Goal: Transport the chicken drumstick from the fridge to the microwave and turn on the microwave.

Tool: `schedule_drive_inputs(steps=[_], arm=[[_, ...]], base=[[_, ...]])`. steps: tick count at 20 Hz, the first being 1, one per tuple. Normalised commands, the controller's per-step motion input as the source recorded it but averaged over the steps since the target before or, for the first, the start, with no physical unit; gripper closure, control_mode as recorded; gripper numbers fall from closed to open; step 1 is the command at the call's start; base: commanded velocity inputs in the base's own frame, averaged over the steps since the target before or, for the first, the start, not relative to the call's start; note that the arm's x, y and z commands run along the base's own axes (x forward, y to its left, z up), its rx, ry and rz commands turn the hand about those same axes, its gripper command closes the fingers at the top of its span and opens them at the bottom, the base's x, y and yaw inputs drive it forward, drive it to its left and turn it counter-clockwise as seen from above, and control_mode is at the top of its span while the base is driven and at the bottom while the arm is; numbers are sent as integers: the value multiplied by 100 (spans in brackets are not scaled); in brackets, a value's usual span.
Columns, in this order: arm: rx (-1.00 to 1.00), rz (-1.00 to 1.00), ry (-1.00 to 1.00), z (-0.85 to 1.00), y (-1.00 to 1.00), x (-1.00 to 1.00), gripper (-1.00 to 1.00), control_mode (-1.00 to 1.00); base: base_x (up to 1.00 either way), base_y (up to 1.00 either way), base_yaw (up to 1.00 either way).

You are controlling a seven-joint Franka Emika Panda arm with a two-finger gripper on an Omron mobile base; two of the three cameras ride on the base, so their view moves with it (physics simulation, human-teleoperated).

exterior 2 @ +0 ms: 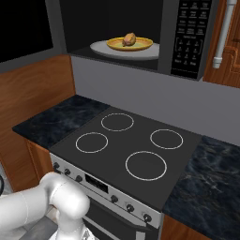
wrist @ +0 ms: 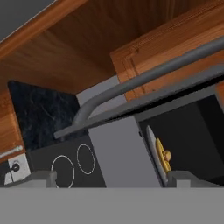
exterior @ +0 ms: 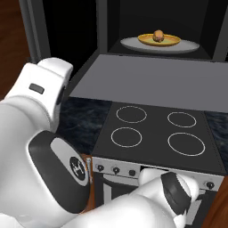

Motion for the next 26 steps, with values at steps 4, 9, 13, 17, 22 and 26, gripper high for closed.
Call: schedule_drive_inputs(steps=[4, 9, 13, 17, 22, 26], arm=[[-10, 1, 0, 0, 29, 30, -100, -100], [-8, 5, -3, -1, 23, 32, -100, -100], [-6, 5, -6, 0, 15, 31, -100, -100], [-4, 5, -5, -2, 12, 33, -100, -100], [0, 0, -5, 0, 0, 32, -100, -100], [0, 0, -5, -1, 0, 32, -100, -100]], base=[[0, 0, 0], [0, 0, 0], [0, 0, 0], [0, 0, 0], [0, 0, 0], [0, 0, 0]])
